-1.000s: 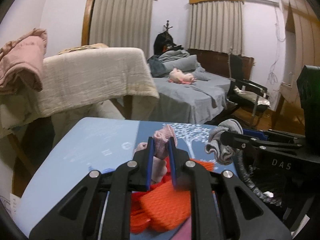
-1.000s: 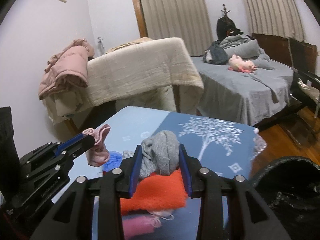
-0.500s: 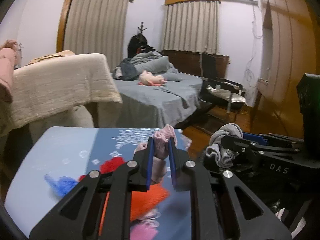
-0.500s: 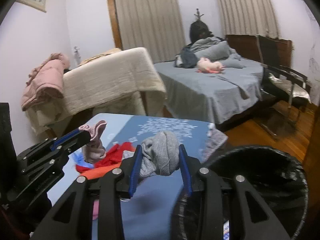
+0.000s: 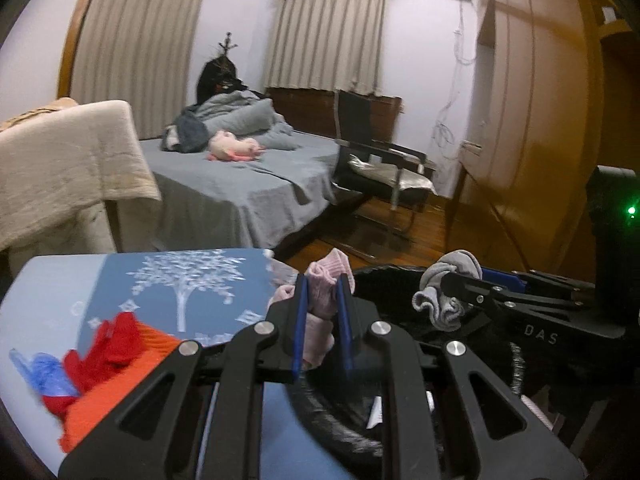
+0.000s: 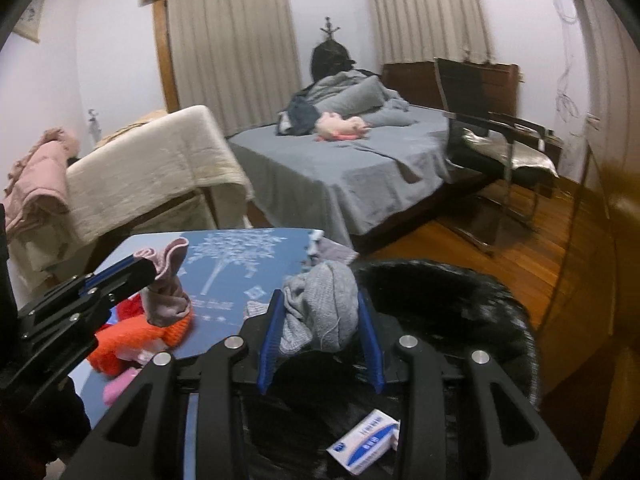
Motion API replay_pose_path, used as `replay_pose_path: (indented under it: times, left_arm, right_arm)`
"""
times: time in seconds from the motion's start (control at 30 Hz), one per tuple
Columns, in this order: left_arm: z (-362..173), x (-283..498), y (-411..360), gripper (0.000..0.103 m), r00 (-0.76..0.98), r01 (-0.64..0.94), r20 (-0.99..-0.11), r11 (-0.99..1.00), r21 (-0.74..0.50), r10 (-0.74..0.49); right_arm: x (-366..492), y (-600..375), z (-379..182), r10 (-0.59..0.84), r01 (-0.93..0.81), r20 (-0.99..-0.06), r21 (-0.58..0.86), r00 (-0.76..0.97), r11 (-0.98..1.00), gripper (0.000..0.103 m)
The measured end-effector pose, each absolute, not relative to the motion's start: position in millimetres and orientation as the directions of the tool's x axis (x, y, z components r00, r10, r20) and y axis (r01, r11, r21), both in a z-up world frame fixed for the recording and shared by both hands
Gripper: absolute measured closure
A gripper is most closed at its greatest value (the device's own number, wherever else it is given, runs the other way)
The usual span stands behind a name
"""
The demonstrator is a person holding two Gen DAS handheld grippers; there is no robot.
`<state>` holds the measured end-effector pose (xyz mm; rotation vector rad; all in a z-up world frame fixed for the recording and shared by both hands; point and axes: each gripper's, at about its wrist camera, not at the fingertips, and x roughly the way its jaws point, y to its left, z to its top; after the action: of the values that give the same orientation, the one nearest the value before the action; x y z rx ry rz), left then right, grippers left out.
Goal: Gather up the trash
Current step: 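Carry the pink cloth and grey sock over the bin and release both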
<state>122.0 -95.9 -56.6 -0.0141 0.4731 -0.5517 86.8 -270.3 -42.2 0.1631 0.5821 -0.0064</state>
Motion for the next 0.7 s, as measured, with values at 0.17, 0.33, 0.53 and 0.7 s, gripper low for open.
replay_pose_path:
  times: [0.17, 0.33, 0.53, 0.7]
  left_arm:
    - [-66, 122, -129, 0.089, 0.698, 0.561, -0.441, 0.814, -0.153, -0.564]
    - [-73, 125, -159, 0.087, 0.658, 0.609, -0.446, 0.777, -0.16, -0.607]
    - [-83, 128, -178, 0.064, 0.63, 0.642, -0.453, 0.751, -0.153, -0.631]
    - [-84, 126, -172, 0.054, 0.64, 0.633, -0.462, 0.762, -0.135, -0.614]
  right_arm:
    - [76, -298, -50, -0.014, 0.117, -0.561, 0.149, 0.828, 0.982, 0.067]
    - [69, -321, -59, -0.062, 0.177, -0.577, 0.145, 0.815, 0.974, 0.066]
    - [65, -339, -72, -0.095, 0.223, -0.598, 0.144, 0.796, 0.964, 0.062]
    - [62, -345, -77, -0.107, 0.241, -0.598, 0.149, 0.794, 0.959, 0.051]
